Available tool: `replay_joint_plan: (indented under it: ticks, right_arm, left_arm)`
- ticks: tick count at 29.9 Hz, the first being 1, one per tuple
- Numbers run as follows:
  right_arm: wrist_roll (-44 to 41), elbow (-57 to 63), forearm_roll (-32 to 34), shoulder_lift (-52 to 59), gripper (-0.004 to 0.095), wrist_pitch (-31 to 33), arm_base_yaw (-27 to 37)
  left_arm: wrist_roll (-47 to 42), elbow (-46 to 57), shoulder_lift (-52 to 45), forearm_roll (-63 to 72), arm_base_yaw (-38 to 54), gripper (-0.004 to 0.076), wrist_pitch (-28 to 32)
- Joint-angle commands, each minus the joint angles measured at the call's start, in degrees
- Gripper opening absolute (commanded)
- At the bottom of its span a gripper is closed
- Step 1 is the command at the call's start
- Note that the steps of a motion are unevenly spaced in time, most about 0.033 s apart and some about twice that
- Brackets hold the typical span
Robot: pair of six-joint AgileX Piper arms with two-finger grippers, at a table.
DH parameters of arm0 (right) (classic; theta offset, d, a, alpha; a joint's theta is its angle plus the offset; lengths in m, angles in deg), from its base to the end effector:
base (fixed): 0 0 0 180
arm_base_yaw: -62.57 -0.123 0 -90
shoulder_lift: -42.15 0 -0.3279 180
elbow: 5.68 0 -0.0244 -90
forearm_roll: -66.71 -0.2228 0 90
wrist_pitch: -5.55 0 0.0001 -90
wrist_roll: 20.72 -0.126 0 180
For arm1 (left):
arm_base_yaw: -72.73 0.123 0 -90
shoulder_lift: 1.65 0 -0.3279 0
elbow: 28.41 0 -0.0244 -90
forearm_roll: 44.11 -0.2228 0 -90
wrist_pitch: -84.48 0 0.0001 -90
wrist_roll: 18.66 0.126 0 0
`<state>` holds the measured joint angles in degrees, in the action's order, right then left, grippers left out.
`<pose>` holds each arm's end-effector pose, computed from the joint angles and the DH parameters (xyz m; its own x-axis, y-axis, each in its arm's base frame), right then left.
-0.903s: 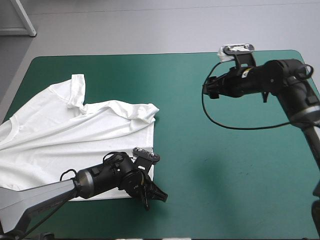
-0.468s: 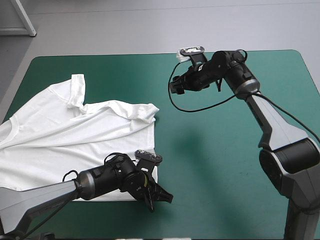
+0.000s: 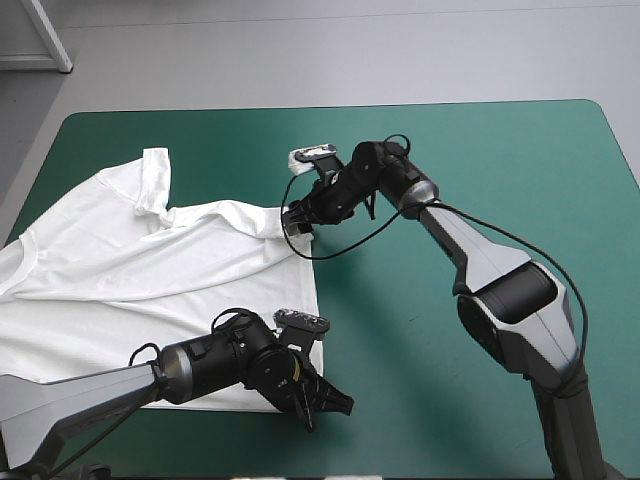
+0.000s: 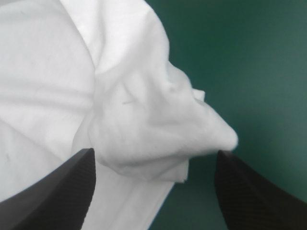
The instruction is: Fold the cloth
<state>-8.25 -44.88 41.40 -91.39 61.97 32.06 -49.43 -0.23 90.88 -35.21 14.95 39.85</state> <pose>0.4184 0.2987 0.2682 -0.7548 -0.4034 -0.5173 -0.6084 0.7253 0.3222 0.1221 -0.2195 0.2368 -0.9273 0.3459 -0.1431 0.3716 0.8968 -0.2400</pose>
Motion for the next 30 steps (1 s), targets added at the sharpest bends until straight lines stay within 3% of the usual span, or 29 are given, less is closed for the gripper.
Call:
replay_joint_plan:
  ticks: [1, 4, 7, 9, 14, 19, 23, 30]
  right_arm:
    - [-2.3, -2.0, 1.9, 1.2, 0.0642, -6.4, -1.3]
    - [-3.3, -2.0, 2.2, -0.8, 0.0626, -9.0, -1.4]
    - [-3.3, -2.0, 2.0, -2.5, 0.0531, -10.1, -1.4]
    - [-3.3, -2.0, 1.9, -3.4, 0.0404, -10.2, -1.4]
    - [-0.3, -2.3, 0.3, -2.6, -0.0021, -8.5, -1.4]
    - [0.5, -2.3, -0.4, 2.8, -0.0015, -8.8, -1.3]
    - [0.2, -2.3, 3.5, 9.3, -0.0015, -8.8, -1.3]
    - [-7.3, -2.3, 14.6, 22.0, -0.0015, -11.3, -1.2]
  left_arm:
    - [-0.1, -0.5, -0.8, 3.0, -1.9, -0.0009, -1.8]
    - [-0.1, -0.5, -0.8, 2.5, -3.4, -0.0009, -1.4]
    - [-0.4, -0.5, -0.8, 2.3, -4.6, -0.0009, -0.7]
    - [-0.4, -0.5, -0.8, 2.3, -4.6, -0.0009, -0.6]
    - [-0.4, -0.5, -0.8, 0.2, -4.6, -0.0009, -0.6]
    - [-0.4, -0.5, -0.8, -2.9, -4.6, -0.0009, -0.5]
    - [-0.4, -1.2, -2.6, -8.2, -4.6, -0.0009, -1.2]
    - [-0.6, -12.2, -11.0, -20.1, -4.5, -0.0009, -12.3]
